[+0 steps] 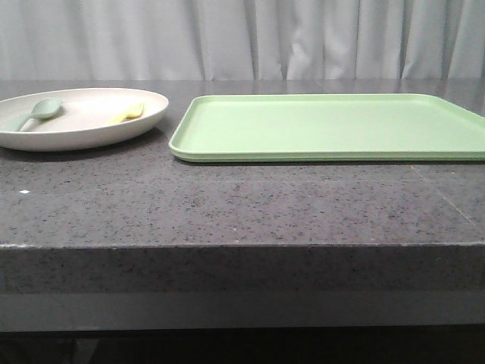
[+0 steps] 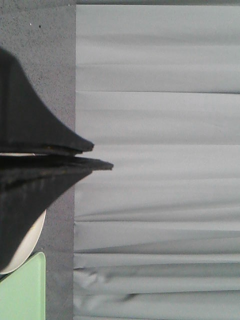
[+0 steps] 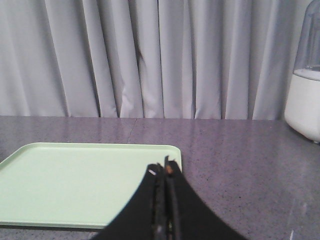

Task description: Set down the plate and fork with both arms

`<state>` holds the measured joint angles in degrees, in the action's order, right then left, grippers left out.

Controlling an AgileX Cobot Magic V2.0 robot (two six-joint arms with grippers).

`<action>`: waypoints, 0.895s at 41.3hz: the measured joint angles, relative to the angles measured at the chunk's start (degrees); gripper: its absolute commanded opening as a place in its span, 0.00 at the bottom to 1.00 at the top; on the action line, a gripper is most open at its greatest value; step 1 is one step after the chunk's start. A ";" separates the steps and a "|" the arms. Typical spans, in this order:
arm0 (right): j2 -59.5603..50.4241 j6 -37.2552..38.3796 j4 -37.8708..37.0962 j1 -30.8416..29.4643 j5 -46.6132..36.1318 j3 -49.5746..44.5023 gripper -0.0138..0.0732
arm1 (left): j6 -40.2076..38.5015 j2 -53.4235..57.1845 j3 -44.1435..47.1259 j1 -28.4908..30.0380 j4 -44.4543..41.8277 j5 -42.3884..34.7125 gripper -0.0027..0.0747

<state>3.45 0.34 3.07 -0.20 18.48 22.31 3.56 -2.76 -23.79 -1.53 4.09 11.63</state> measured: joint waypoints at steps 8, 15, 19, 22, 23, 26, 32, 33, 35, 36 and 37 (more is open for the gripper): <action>9.49 0.00 0.00 0.00 8.30 8.51 0.08 | 0.00 -8.24 -10.98 0.00 0.00 11.98 0.01; 15.65 0.00 0.00 0.00 9.01 9.94 0.08 | 0.00 -12.76 -13.00 0.00 0.00 15.93 0.01; 17.67 0.00 0.04 0.00 9.24 10.03 0.08 | 0.00 -13.67 -12.89 0.00 0.00 17.15 0.01; 18.31 0.00 0.04 0.00 9.21 10.03 0.08 | 0.00 -13.94 -12.89 0.00 0.00 17.41 0.01; 18.53 0.00 0.04 0.00 9.21 10.03 0.08 | 0.00 -14.03 -12.89 0.00 0.00 17.41 0.01; 18.54 0.00 0.04 0.00 9.21 10.03 0.08 | 0.00 -14.03 -12.89 0.00 0.00 17.45 0.01; 18.54 0.00 0.04 0.00 9.21 10.03 0.08 | 0.00 -14.03 -12.89 0.00 0.00 17.56 0.01; 18.54 0.00 0.04 0.00 9.21 10.03 0.08 | 0.00 -14.03 -12.89 0.00 0.00 17.56 0.01; 18.54 0.00 0.04 0.00 9.21 10.03 0.08 | 0.00 -14.03 -12.89 0.00 0.00 17.56 0.01; 18.54 0.00 0.04 0.00 9.21 10.03 0.08 | 0.00 -14.03 -12.89 0.00 0.00 17.56 0.01; 18.54 0.00 0.04 0.00 9.21 10.03 0.08 | 0.00 -14.03 -12.89 0.00 0.00 17.56 0.01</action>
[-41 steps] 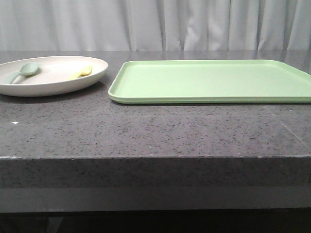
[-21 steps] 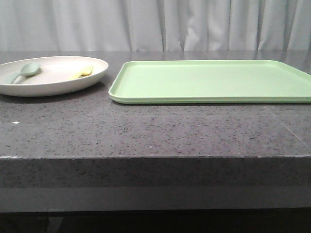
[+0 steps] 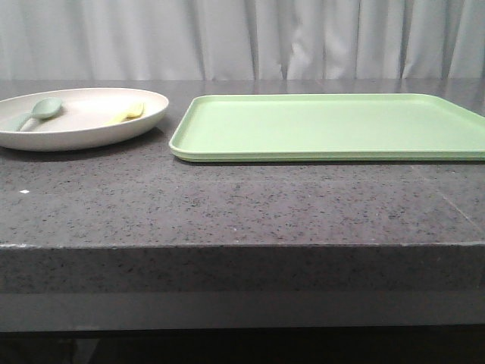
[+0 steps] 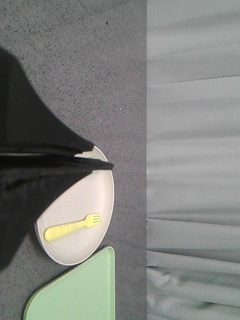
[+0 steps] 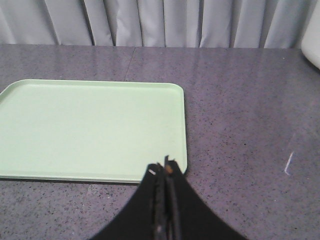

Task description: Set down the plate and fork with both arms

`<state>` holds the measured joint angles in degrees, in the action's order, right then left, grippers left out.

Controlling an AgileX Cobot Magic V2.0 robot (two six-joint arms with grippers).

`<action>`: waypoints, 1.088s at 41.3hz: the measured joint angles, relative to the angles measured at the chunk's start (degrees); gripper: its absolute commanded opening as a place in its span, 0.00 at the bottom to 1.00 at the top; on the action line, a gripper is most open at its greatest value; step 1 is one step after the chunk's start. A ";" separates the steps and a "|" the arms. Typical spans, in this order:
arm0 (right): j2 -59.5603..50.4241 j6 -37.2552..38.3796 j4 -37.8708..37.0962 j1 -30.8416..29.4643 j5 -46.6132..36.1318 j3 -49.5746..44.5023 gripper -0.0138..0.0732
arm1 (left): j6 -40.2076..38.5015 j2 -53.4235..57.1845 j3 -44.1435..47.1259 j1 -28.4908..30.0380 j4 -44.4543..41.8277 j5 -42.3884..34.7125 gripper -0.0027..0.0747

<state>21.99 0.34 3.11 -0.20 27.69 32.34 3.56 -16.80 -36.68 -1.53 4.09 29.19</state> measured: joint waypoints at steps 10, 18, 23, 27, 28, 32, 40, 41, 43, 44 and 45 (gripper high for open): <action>0.00 0.00 -0.13 0.00 0.00 0.00 0.49 | 0.00 0.00 0.00 0.00 -1.35 -0.22 0.52; 0.00 0.00 -1.79 0.00 0.00 0.00 0.89 | 0.00 0.00 0.00 0.00 -4.09 -0.22 0.81; 0.00 0.00 -1.99 0.00 0.00 0.00 0.89 | 0.00 0.00 0.00 0.00 -4.09 -0.22 0.79; 0.00 0.00 -2.02 0.00 0.00 0.00 0.89 | 0.00 0.00 0.00 0.00 -4.09 -0.22 0.76; 0.00 0.00 -2.12 0.00 0.00 0.00 0.89 | 0.00 0.00 0.00 0.00 -4.09 -0.22 0.75; 0.00 0.00 -2.12 0.00 0.00 0.00 0.89 | 0.00 0.00 0.00 0.00 -4.09 -0.22 0.71; 0.00 0.00 -2.12 0.00 0.00 0.00 0.89 | 0.00 -0.25 -0.24 0.00 -2.06 0.35 0.67; 0.00 0.00 -2.12 0.00 0.00 0.00 0.89 | 0.00 -0.65 -0.64 0.00 -2.06 1.25 0.68; 0.00 0.00 -2.12 0.00 0.00 0.00 0.89 | 0.00 -1.78 -1.78 0.00 -2.35 3.52 0.68; 0.00 0.00 -2.12 0.00 0.00 0.00 0.89 | 0.00 -2.72 -2.69 0.00 -2.67 5.11 0.68; 0.00 0.00 -2.12 0.00 0.00 0.00 0.89 | 0.00 -3.82 -3.80 0.00 -2.97 6.88 0.69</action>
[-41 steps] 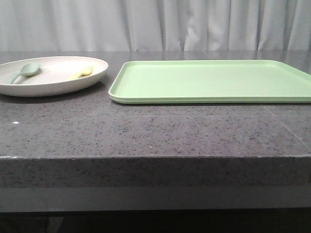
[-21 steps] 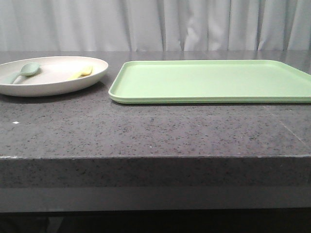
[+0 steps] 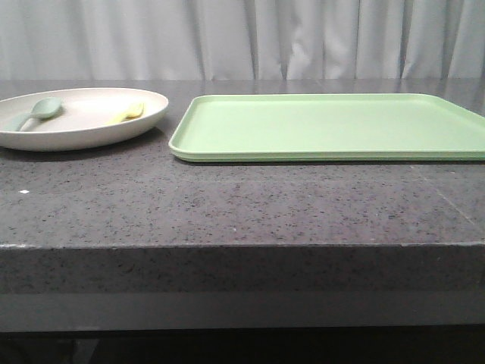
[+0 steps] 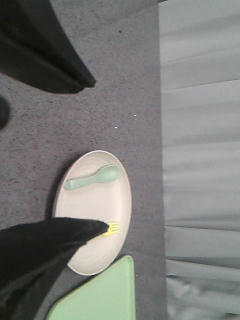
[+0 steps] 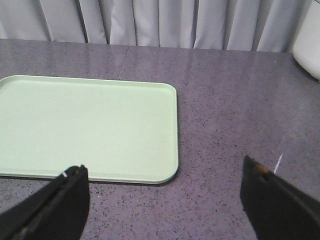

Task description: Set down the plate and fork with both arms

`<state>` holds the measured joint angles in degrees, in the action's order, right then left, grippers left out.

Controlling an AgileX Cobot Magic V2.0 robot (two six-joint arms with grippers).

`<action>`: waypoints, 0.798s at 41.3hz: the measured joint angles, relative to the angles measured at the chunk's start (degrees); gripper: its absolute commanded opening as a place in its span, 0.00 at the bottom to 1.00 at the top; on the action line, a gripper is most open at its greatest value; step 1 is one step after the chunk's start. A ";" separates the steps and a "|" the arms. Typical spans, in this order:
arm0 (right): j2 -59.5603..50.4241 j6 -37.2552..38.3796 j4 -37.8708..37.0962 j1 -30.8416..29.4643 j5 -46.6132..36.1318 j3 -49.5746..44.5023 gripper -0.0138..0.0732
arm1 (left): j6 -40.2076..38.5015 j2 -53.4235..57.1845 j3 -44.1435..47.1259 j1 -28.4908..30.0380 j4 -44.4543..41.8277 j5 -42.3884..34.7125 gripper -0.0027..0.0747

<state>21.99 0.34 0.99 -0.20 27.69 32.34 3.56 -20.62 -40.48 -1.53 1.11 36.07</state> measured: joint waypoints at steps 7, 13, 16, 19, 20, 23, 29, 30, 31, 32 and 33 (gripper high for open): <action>0.00 0.00 0.00 0.00 0.00 0.00 0.89 | 0.00 -9.11 -7.65 0.00 -2.77 9.31 0.72; 0.00 0.00 0.00 0.00 0.00 0.00 0.89 | 0.00 -17.82 -11.78 0.00 -4.12 13.23 0.72; 0.00 0.00 0.00 0.00 0.00 0.00 0.89 | 0.00 -22.20 -13.08 0.00 -4.33 14.25 0.72; 0.00 0.00 0.00 0.00 0.00 0.00 0.89 | 0.00 -27.23 -14.55 0.00 -4.75 15.58 0.72; 0.00 0.00 0.00 0.00 0.00 0.00 0.89 | 0.00 -28.64 -15.00 0.00 -4.90 15.77 0.72; 0.00 0.00 0.00 0.00 0.00 0.00 0.89 | 0.00 -34.11 -16.79 0.31 -5.31 15.83 0.72; 0.00 0.00 0.00 0.00 0.00 0.00 0.89 | 0.30 -44.82 -22.42 3.33 -4.22 16.93 0.71; 0.00 0.00 0.00 0.00 0.00 0.00 0.89 | 0.85 -46.38 -23.38 3.99 -3.60 17.21 0.70; 0.00 0.00 0.00 0.00 0.00 0.00 0.89 | 1.91 -48.47 -24.38 4.92 -2.48 17.35 0.70; 0.00 0.00 0.00 0.00 0.00 0.00 0.89 | 2.85 -50.02 -25.74 5.64 -1.11 17.79 0.70; 0.00 0.00 0.00 0.00 0.00 0.00 0.89 | 4.18 -52.06 -26.77 6.62 0.26 18.19 0.69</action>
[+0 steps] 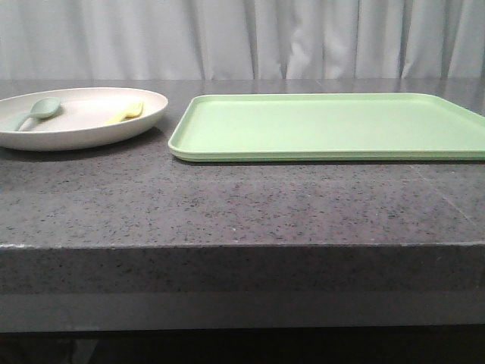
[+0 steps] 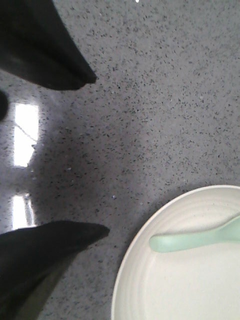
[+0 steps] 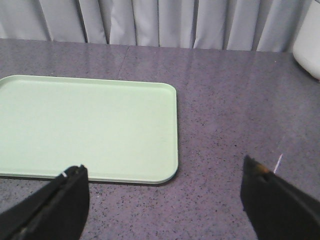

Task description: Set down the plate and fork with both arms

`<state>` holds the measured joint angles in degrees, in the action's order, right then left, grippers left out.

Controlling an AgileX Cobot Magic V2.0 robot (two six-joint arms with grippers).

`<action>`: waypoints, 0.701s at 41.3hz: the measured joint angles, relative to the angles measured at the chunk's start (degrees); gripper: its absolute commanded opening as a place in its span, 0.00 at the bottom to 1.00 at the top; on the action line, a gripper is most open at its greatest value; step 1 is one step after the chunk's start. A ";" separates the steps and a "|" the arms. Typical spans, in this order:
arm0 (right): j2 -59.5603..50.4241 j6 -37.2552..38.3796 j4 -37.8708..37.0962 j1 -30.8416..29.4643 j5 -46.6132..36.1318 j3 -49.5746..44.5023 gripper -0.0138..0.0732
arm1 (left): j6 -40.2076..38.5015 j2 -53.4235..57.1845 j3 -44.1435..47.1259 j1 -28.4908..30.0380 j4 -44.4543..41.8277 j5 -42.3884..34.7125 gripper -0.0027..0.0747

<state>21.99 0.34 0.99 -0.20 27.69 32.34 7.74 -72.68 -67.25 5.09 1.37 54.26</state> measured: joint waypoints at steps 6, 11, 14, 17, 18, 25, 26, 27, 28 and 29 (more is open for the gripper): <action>0.00 0.00 0.00 0.00 0.00 0.00 0.89 | 7.35 -9.36 -6.53 5.02 11.23 2.54 0.67; 0.00 0.00 0.00 0.00 0.00 0.00 0.89 | 12.64 -16.02 -11.53 7.86 20.38 4.32 0.67; 0.00 0.00 0.00 0.00 0.00 0.00 0.89 | 14.00 -19.94 -14.38 8.41 23.05 5.52 0.67; 0.00 0.00 0.00 0.00 0.00 0.00 0.89 | 14.45 -23.34 -17.23 8.55 23.99 6.82 0.67; 0.00 0.00 0.00 0.00 0.00 0.00 0.89 | 14.57 -24.32 -18.36 8.55 24.23 7.36 0.67; 0.00 0.00 0.00 0.00 0.00 0.00 0.89 | 15.60 -31.23 -24.33 8.55 24.62 9.67 0.67; 0.00 0.00 0.00 0.00 0.00 0.00 0.89 | 15.75 -31.91 -25.00 8.55 24.66 10.02 0.67; 0.00 0.00 0.00 0.00 0.00 0.00 0.89 | 15.86 -32.54 -25.86 8.55 24.77 10.53 0.66; 0.00 0.00 0.00 0.00 0.00 0.00 0.89 | 15.95 -33.31 -26.47 8.55 24.75 10.94 0.65; 0.00 0.00 0.00 0.00 0.00 0.00 0.89 | 15.88 -33.87 -27.23 8.55 24.75 11.50 0.64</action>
<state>21.99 0.34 0.99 -0.20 27.69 32.34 23.61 -106.55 -94.47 13.64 26.13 65.76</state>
